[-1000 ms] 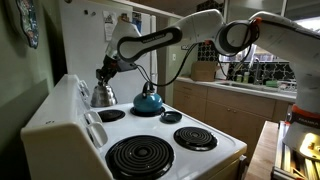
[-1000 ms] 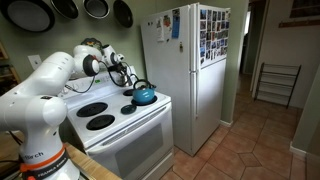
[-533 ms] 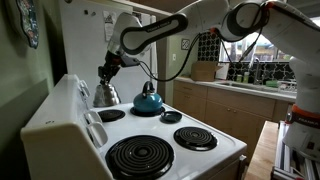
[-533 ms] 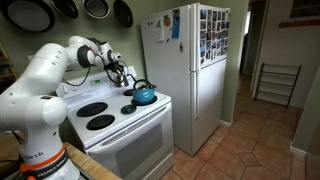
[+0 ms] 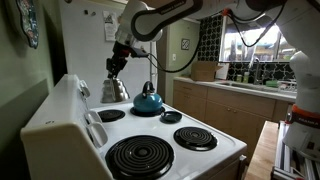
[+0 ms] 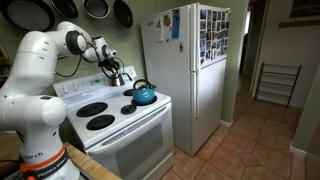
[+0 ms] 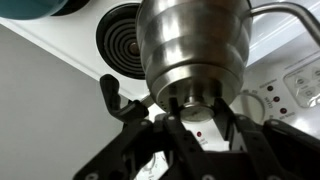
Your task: Move the stove top kettle from the rear right stove plate to the rear left stove plate
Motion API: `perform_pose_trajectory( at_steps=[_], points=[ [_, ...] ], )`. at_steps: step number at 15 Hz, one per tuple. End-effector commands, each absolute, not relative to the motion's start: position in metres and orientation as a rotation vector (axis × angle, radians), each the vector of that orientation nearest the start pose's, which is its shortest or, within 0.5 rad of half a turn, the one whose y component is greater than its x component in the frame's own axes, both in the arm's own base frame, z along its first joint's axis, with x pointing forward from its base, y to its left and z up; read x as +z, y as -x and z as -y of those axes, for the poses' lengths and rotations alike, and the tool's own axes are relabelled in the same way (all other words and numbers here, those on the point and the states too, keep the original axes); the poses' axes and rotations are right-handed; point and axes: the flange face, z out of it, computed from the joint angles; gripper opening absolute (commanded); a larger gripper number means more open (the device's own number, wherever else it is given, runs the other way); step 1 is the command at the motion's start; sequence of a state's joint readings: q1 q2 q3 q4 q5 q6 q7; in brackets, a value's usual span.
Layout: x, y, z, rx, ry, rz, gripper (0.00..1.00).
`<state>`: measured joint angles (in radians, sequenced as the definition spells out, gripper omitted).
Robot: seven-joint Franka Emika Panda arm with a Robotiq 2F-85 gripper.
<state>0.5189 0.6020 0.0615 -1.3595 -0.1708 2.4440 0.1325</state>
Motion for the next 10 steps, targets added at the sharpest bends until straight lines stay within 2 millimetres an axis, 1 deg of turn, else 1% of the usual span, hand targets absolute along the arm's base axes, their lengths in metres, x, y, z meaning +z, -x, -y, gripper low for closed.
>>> perform_pose_trajectory(
  at_steps=[1, 5, 8, 10],
  points=[
    [0.441, -0.6, -0.39, -0.757, 2.819, 0.857, 0.14],
    [0.446, -0.561, -0.383, -0.814, 2.744, 0.936, 0.14],
    [0.443, -0.53, -0.372, -0.848, 2.688, 0.969, 0.14],
    [0.437, -0.508, -0.362, -0.855, 2.657, 0.976, 0.14]
  ],
)
